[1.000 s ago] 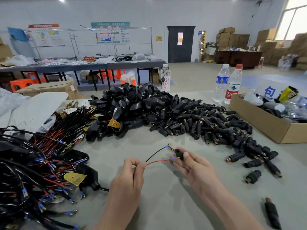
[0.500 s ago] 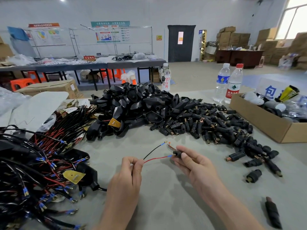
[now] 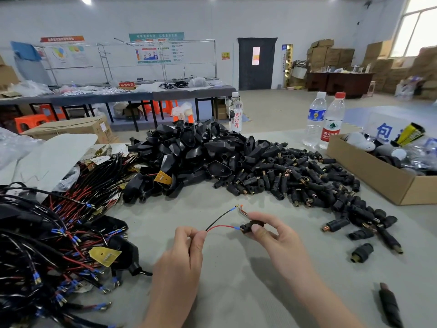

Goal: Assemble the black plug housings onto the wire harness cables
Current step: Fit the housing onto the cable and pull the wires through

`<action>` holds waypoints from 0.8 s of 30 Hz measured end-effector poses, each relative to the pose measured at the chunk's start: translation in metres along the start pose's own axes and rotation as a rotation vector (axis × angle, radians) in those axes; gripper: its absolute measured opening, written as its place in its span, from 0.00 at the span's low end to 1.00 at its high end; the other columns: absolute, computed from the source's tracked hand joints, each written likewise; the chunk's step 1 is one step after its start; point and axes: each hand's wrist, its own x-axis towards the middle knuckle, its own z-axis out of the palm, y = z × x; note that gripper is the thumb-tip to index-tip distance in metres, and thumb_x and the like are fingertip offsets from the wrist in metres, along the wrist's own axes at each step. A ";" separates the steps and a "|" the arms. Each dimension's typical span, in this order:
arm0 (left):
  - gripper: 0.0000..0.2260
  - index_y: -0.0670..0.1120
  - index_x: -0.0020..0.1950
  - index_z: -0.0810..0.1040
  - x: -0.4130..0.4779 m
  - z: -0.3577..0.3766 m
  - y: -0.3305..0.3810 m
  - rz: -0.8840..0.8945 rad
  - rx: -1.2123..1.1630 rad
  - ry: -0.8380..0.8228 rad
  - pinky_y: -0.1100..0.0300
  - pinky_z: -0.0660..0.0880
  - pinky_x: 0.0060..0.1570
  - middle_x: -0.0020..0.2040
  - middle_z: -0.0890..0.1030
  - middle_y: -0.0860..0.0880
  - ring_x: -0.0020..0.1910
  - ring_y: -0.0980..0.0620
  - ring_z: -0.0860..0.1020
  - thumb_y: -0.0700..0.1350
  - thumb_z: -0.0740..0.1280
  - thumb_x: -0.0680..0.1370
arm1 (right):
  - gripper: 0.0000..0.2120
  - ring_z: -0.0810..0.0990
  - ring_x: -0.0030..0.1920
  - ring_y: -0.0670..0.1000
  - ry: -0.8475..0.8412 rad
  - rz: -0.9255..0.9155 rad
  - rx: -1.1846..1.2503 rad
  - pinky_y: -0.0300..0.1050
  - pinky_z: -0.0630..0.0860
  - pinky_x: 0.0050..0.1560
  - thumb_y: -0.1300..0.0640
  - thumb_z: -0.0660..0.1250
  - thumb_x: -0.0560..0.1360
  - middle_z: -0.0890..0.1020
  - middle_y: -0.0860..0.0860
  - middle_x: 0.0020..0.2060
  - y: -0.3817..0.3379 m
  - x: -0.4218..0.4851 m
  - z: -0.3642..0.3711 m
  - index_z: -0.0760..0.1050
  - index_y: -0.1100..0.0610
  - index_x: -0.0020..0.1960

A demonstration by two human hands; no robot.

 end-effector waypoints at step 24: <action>0.20 0.55 0.46 0.68 0.002 0.003 -0.001 -0.006 -0.038 -0.146 0.50 0.73 0.42 0.27 0.75 0.56 0.29 0.53 0.73 0.68 0.48 0.73 | 0.18 0.85 0.50 0.54 -0.003 0.043 0.296 0.45 0.81 0.53 0.68 0.68 0.76 0.85 0.51 0.51 0.015 0.006 0.012 0.75 0.53 0.62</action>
